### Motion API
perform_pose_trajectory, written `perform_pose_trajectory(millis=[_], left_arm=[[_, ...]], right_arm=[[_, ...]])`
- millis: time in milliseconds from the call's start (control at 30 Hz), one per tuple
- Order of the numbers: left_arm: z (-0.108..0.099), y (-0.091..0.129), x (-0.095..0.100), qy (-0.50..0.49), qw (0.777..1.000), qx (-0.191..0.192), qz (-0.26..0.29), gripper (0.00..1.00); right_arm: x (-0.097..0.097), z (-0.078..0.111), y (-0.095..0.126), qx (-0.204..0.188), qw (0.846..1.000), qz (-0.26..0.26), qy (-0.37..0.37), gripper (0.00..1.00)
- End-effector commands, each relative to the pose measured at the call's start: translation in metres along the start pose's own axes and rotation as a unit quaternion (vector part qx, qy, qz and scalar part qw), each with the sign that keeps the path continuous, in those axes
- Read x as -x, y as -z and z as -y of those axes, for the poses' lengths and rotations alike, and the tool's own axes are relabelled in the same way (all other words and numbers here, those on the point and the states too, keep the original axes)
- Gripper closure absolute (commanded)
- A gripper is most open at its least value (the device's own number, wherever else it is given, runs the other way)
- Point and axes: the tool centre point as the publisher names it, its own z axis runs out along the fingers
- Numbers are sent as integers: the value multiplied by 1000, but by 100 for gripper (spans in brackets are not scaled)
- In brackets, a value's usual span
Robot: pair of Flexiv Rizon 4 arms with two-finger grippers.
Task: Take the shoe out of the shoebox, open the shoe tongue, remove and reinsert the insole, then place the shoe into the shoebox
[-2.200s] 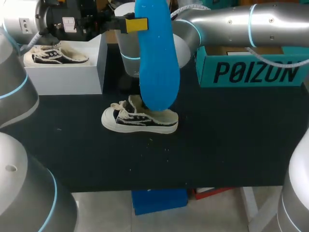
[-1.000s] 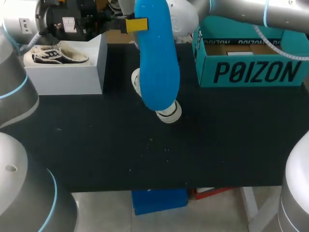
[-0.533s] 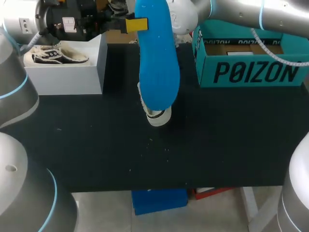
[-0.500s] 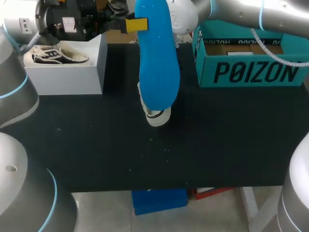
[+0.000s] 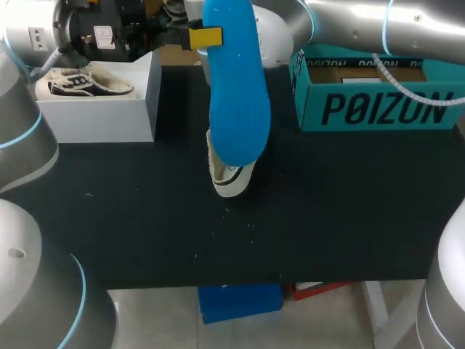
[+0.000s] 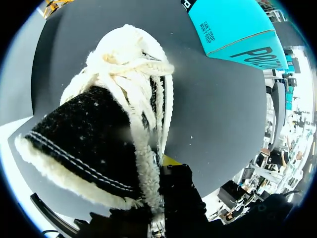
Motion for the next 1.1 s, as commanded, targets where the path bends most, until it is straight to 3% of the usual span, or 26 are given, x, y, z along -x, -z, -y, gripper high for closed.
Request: perform_pose_trajectory(millis=[33, 400, 433, 467, 700, 900, 1100], left_arm=[[-1, 0, 0, 0, 1000, 0, 0, 100], [-1, 0, 0, 0, 1000, 0, 0, 100], [-1, 0, 0, 0, 1000, 0, 0, 100], [-1, 0, 0, 0, 1000, 0, 0, 100], [-1, 0, 0, 0, 1000, 0, 0, 100], [-1, 0, 0, 0, 1000, 0, 0, 100], [-1, 0, 0, 0, 1000, 0, 0, 100]], right_arm=[[3, 4, -4, 5, 1000, 0, 2, 100], [8, 5, -22, 7, 1000, 10, 3, 98], [10, 5, -24, 7, 1000, 10, 2, 21], [12, 5, -25, 6, 1000, 11, -3, 0], [31, 7, -17, -3, 1000, -10, -22, 0], [56, 13, 10, -19, 993, -113, -41, 0], [77, 21, 37, 16, 974, -222, -43, 0]])
